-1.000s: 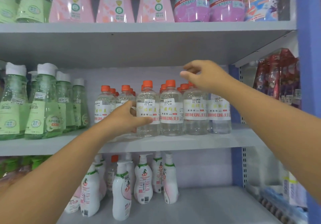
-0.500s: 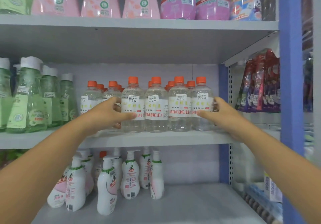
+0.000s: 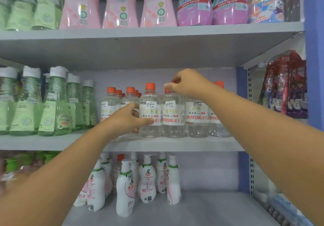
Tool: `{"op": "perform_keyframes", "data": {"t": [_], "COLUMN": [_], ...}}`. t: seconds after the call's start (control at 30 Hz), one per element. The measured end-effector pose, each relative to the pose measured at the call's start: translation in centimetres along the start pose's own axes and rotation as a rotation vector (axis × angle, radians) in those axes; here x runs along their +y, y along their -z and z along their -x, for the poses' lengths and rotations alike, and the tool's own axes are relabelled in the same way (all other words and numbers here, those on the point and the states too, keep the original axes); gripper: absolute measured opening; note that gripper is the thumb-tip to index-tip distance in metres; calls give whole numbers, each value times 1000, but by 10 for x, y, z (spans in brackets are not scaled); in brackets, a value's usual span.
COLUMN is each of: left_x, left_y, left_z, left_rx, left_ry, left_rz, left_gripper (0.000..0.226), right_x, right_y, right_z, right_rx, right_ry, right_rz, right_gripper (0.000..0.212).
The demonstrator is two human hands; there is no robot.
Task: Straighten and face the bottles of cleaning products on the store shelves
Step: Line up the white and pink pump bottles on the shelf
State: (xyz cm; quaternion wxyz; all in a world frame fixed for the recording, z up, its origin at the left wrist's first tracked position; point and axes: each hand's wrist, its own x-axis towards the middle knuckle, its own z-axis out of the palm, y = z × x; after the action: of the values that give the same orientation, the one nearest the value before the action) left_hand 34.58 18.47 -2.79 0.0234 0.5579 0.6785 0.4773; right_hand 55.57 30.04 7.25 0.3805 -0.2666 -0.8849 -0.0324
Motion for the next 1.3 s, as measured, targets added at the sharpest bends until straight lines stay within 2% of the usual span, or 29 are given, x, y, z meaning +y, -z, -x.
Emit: {"op": "perform_keyframes", "data": {"t": [0.1,0.23,0.3,0.37,0.43,0.5,0.53,0.57,0.63,0.7,0.77,0.83,0.87,0.9,1.0,1.07,1.13,1.17,1.27,1.3], "left_x": [0,6,14,21,16,-11,-34,-61,-120,-177,-223,-258,-272,-281,-302,-308,-310,-310,-305,-298], "left_y": [1,1,1,7,23,41,47,48,42,32,22,12,6,0,-12,-15,-16,-16,-21,-23], "left_z": [0,3,7,16,40,78,100,120,151,167,168,158,152,146,122,108,103,105,118,122], "left_rx": [-8,-23,-17,62,240,422,507,582,685,752,752,629,552,489,363,267,209,231,469,499], "left_ry": [8,14,26,-3,-94,-186,-204,-199,-119,-23,49,118,143,167,287,367,377,353,90,20], "left_rz": [13,-8,-56,-133,-43,176,248,288,281,209,204,214,170,100,-36,-108,-129,-102,-64,-37], "left_gripper": [73,72,79,93,90,59,41,27,12,21,27,28,27,33,75,86,81,77,54,45], "right_x": [1,3,1,-6,-11,-20,-26,-33,-46,-59,-68,-77,-81,-83,-87,-84,-74,-66,-32,-18], "right_y": [-8,-10,-8,-7,-14,-34,-52,-77,-139,-210,-273,-320,-340,-356,-386,-388,-379,-369,-332,-320], "right_z": [-12,-13,-11,-2,24,78,110,139,180,193,186,170,163,157,151,155,165,170,187,191], "right_rx": [-10,0,-11,33,291,637,728,735,548,227,-66,-217,-238,-233,-176,-140,-66,-12,163,199], "right_ry": [-68,-56,-61,-57,41,186,239,253,123,-133,-427,-574,-605,-621,-660,-671,-670,-672,-727,-739], "right_rz": [48,47,56,94,30,-289,-450,-560,-650,-681,-697,-678,-665,-648,-588,-570,-559,-550,-493,-466], "right_gripper": [36,37,39,42,42,26,16,10,7,12,40,83,95,98,72,52,40,40,46,44]}}
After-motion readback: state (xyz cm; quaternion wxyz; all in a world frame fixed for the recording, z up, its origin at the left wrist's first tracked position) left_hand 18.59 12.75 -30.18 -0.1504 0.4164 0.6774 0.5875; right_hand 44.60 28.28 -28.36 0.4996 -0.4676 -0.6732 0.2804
